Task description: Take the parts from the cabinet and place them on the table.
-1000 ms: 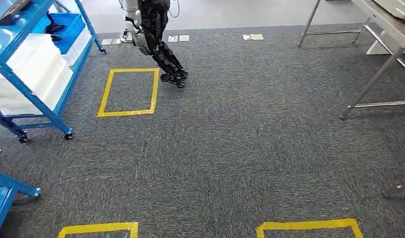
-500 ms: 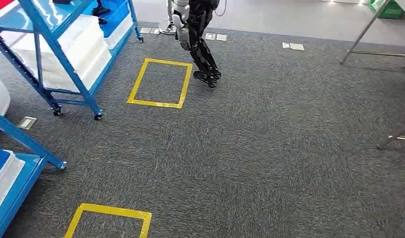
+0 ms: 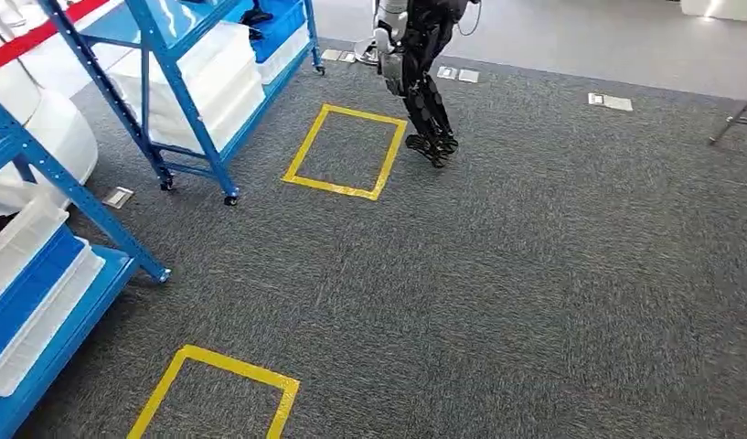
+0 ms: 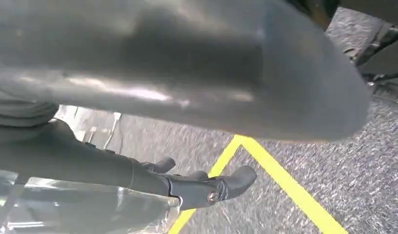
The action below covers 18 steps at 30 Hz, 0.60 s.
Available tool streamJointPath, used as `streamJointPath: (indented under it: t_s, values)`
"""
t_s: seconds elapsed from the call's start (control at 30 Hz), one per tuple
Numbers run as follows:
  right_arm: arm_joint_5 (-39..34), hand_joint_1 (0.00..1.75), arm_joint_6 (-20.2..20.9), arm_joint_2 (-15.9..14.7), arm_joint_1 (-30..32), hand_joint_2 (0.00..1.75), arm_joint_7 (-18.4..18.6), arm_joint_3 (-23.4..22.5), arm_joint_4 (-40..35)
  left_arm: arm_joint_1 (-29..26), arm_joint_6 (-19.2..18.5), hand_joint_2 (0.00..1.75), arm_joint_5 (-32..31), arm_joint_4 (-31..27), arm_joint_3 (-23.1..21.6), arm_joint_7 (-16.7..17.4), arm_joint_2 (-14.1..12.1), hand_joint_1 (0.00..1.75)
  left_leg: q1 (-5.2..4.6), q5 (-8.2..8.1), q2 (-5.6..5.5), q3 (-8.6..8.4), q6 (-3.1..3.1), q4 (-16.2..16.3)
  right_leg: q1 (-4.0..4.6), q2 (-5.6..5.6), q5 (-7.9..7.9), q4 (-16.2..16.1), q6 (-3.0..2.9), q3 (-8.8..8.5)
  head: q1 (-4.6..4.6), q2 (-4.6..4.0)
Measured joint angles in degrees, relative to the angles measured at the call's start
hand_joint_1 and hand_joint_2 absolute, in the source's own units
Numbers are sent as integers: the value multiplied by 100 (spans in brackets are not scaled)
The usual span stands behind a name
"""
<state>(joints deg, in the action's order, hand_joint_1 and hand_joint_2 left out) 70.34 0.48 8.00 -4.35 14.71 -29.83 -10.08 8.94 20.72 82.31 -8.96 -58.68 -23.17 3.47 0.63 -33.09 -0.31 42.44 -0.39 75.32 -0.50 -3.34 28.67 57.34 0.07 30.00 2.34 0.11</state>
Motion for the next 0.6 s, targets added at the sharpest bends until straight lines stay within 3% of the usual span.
streamJointPath:
  t_s: [0.07,0.1,0.13,0.17,0.27,0.3,0.33,0.37,0.4,0.43,0.47,0.5,0.53,0.6]
  values:
    - [35,0,33,-9,-7,0,15,35,0,-61,2,0,22,2,48,-2,-11,0,-2,450,88,-435,20,-829,0,-125,28,0,1,-26,15,0]
    - [39,0,33,-9,-9,0,20,48,0,-65,2,0,33,2,52,-2,-20,0,-8,677,264,-768,48,-1419,2,-190,43,1,18,-52,20,0]
    - [39,0,33,-13,-9,0,22,61,0,-56,2,0,33,0,55,-9,-20,0,-56,638,548,-899,93,-1671,37,-239,63,3,46,-74,20,0]
    - [41,0,33,-13,-10,0,24,79,0,-53,0,0,35,2,57,-13,-20,0,-66,669,467,-904,118,-1700,73,-296,90,2,90,-87,-11,0]
    - [44,0,33,-15,-47,0,31,101,0,-73,2,0,41,4,59,-20,-39,0,-114,677,248,-869,201,-1718,54,-480,108,-38,159,-160,0,0]
    - [46,0,33,-15,-56,0,33,107,-2,-81,2,0,44,4,59,-20,-39,0,-21,736,173,-932,257,-1794,28,-403,158,0,203,-118,7,0]
    - [46,0,33,-20,-58,0,33,114,-2,-84,2,0,48,4,59,-26,-39,0,-32,751,121,-946,284,-1811,30,-52,273,176,193,-85,-39,0]
    - [46,0,33,-20,-47,0,33,116,-2,-75,2,0,48,4,59,-26,-44,0,-26,767,63,-939,311,-1809,14,160,448,535,161,83,-48,0]
    - [48,0,35,-20,-46,0,37,118,0,-74,4,0,50,4,59,-26,-41,0,-26,771,-31,-930,321,-1808,-1,268,668,1070,136,341,-66,0]
    - [57,0,44,-26,-30,0,50,120,0,-79,11,0,55,4,61,-17,-37,0,-28,771,-119,-921,321,-1805,-4,299,823,1528,131,578,-59,0]
    - [57,0,46,-28,-17,0,63,122,0,-85,22,0,57,4,65,11,-33,0,-29,771,-216,-920,321,-1801,-8,310,875,1827,160,746,-66,0]
    - [55,0,54,-35,-4,0,74,122,0,-95,22,0,57,4,65,30,-28,0,-28,772,-291,-926,319,-1801,-16,311,831,1833,196,778,-68,0]
    - [42,0,78,-50,5,0,100,120,0,-108,20,0,33,4,63,68,-28,0,-21,772,-388,-933,316,-1799,-30,315,654,1548,264,679,-70,0]
    - [6,0,111,-81,9,0,116,120,0,-116,-33,0,-35,4,63,96,-28,0,-6,768,-557,-947,292,-1780,-79,453,177,526,390,238,-68,0]
